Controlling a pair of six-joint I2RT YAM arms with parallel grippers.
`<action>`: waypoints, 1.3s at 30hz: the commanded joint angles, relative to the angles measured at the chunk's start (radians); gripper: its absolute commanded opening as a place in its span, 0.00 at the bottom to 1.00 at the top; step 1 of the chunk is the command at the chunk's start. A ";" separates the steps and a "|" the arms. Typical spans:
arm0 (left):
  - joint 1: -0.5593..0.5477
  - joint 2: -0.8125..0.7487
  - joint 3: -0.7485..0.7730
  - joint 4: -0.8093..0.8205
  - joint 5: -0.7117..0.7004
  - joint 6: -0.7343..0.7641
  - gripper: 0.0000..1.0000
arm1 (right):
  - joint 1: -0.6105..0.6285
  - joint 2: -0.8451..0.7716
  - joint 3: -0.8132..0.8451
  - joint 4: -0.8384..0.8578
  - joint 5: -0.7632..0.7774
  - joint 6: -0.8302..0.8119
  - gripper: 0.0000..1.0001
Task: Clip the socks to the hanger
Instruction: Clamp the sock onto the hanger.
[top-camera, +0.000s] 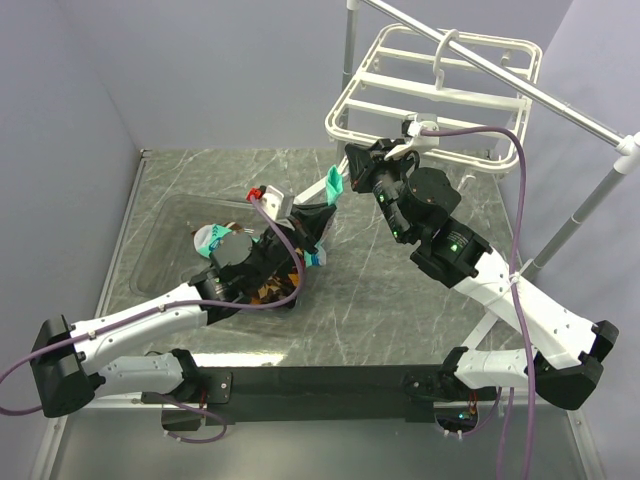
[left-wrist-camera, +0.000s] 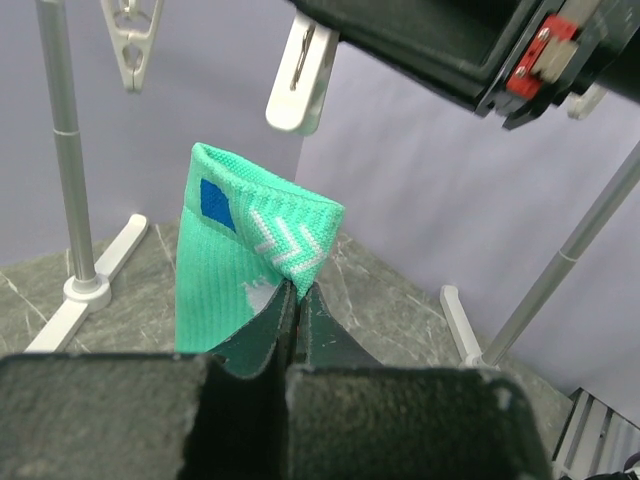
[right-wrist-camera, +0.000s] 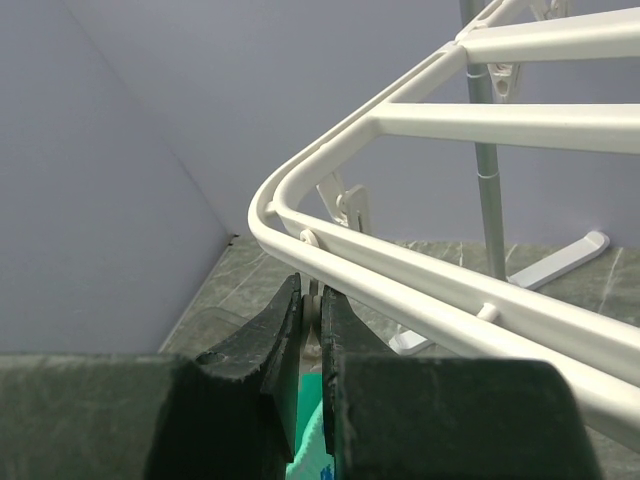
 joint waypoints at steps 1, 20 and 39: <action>0.001 -0.005 0.068 0.066 0.019 0.027 0.01 | 0.001 -0.013 -0.017 0.007 -0.001 -0.009 0.00; -0.001 0.028 0.135 0.060 0.059 0.068 0.01 | 0.001 -0.007 -0.028 0.007 -0.006 0.004 0.00; 0.001 0.064 0.159 0.064 0.082 0.087 0.01 | 0.001 -0.014 0.001 -0.042 -0.040 0.031 0.38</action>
